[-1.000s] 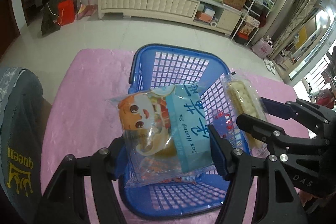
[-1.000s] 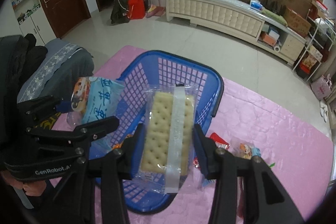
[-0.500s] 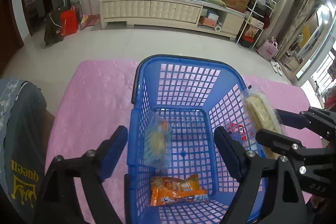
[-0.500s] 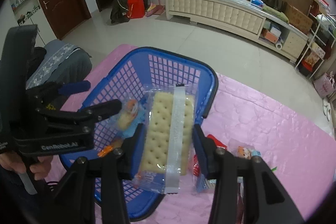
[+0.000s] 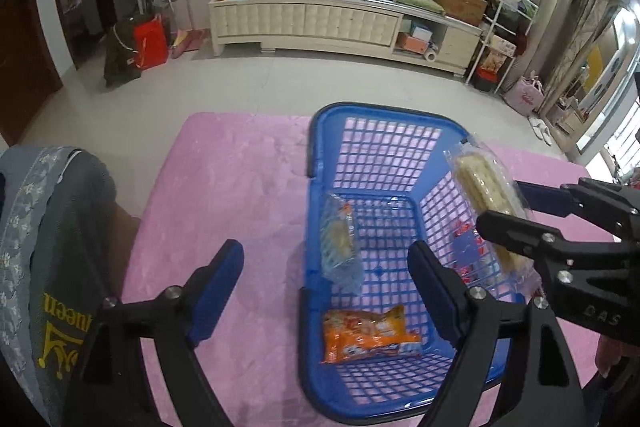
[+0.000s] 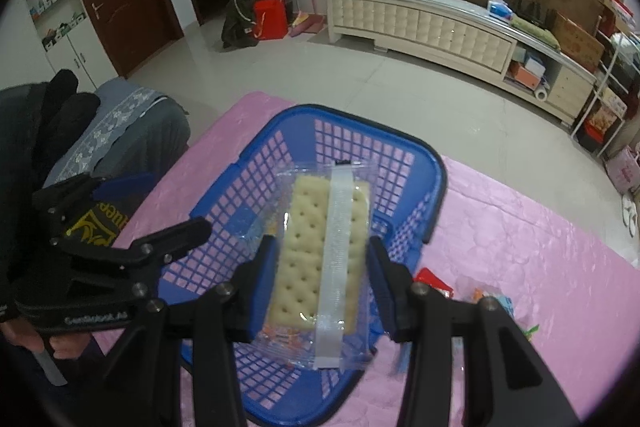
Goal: Organize snacks
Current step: 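Lower the cracker pack into the basket and open the right gripper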
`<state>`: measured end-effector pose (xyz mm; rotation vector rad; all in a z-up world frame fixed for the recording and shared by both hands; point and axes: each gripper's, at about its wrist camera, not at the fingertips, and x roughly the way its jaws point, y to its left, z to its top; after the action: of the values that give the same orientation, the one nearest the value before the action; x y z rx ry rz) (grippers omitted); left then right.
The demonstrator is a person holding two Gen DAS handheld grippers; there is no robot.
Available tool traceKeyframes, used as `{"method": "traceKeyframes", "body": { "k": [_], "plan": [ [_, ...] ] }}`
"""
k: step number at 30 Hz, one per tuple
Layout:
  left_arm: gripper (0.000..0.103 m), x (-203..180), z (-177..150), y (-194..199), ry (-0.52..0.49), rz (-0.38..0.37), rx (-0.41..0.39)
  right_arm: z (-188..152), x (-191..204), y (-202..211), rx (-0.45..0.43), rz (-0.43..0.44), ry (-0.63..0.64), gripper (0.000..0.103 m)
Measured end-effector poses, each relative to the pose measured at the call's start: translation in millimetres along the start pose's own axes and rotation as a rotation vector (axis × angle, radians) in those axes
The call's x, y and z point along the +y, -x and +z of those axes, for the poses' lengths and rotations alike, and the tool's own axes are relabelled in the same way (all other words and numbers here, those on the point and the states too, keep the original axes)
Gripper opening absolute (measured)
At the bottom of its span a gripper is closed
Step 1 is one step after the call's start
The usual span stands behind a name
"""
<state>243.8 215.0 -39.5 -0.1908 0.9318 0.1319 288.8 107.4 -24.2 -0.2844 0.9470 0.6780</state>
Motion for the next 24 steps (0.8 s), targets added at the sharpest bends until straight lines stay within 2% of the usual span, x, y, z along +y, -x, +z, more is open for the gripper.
{"method": "traceKeyframes", "body": {
  "k": [9, 12, 14, 17, 24],
  "plan": [
    [0.082, 20, -8, -6, 0.029, -0.005, 0.020, 7, 12, -39, 0.076, -0.042, 0.041, 0.050],
    [0.082, 19, -11, -6, 0.030, -0.013, 0.021, 4, 13, -40, 0.082, -0.038, 0.049, 0.058],
    [0.082, 19, -13, -5, 0.038, -0.021, 0.021, 1, 13, -35, 0.072, -0.025, 0.038, 0.071],
    [0.082, 15, -17, 3, 0.044, -0.004, 0.017, -3, 13, -22, 0.051, -0.029, 0.033, 0.078],
    [0.082, -2, -22, 27, 0.021, -0.019, -0.021, -13, 12, 18, 0.007, -0.046, 0.046, 0.080]
  ]
}}
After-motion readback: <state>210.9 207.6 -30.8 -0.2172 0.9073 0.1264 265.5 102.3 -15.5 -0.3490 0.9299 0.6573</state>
